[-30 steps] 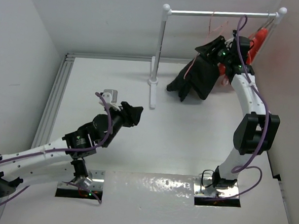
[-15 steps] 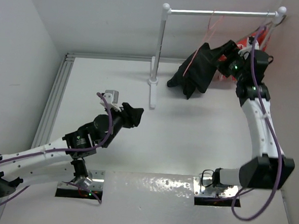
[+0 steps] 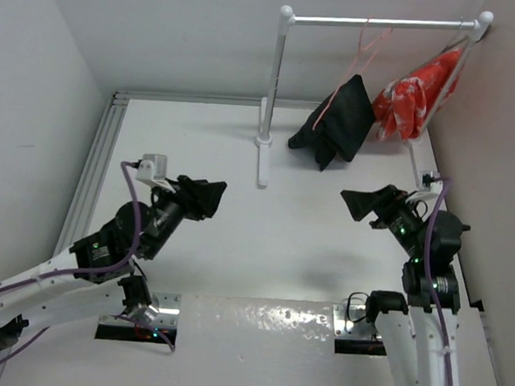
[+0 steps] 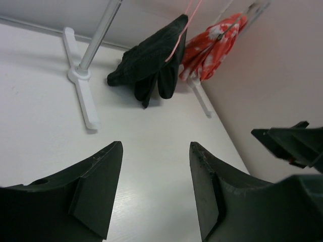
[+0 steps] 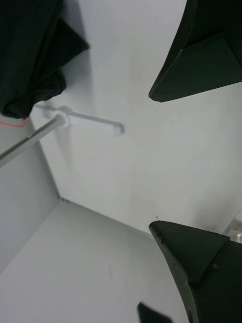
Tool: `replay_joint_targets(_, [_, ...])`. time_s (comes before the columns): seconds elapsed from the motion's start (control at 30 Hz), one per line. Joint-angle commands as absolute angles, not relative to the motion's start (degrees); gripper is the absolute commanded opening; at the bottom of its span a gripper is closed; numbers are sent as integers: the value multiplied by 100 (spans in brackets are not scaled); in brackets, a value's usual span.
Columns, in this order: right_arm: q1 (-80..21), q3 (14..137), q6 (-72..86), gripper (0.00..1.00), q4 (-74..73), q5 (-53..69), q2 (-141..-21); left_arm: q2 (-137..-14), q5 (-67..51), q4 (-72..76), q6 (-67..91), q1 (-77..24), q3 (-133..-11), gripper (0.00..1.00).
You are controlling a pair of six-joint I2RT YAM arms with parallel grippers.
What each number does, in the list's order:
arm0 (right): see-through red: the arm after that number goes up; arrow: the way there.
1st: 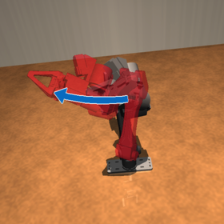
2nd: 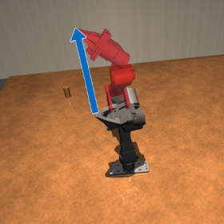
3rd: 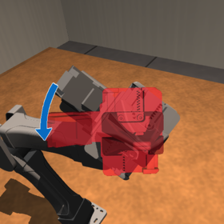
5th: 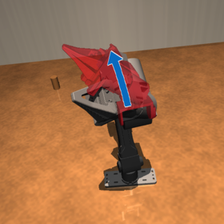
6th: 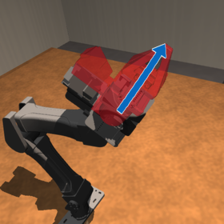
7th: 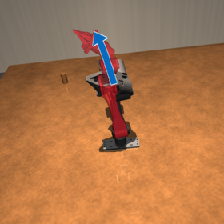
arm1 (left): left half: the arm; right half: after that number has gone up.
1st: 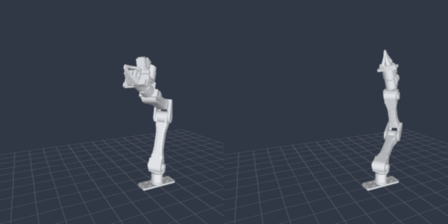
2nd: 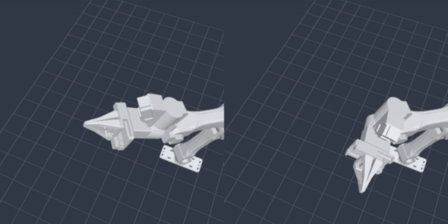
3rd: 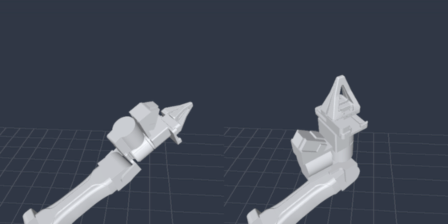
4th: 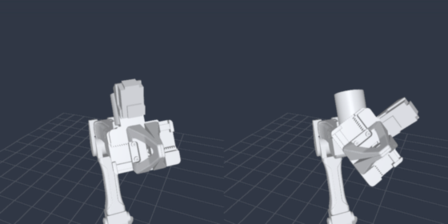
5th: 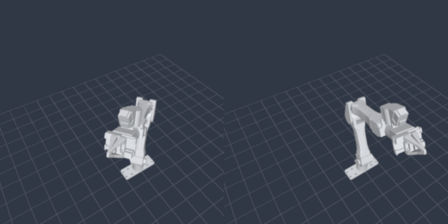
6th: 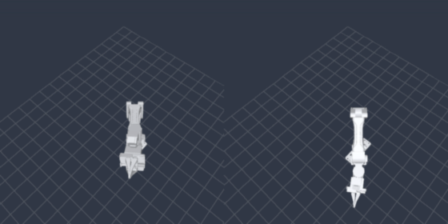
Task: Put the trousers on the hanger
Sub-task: Reset both arms
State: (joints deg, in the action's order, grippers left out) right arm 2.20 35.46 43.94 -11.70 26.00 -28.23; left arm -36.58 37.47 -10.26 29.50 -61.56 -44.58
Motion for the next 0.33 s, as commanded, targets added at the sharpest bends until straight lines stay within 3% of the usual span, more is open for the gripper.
replay_joint_targets(0.0, [220,3568,3834,99,-2107,2313,-2260,-3367,3761,-1256,2786,-6170,-4667,54])
replay_joint_targets(0.3, [220,3498,3832,99,-2409,2390,-2189,-3498,3814,-1467,2883,-6170,-4649,53])
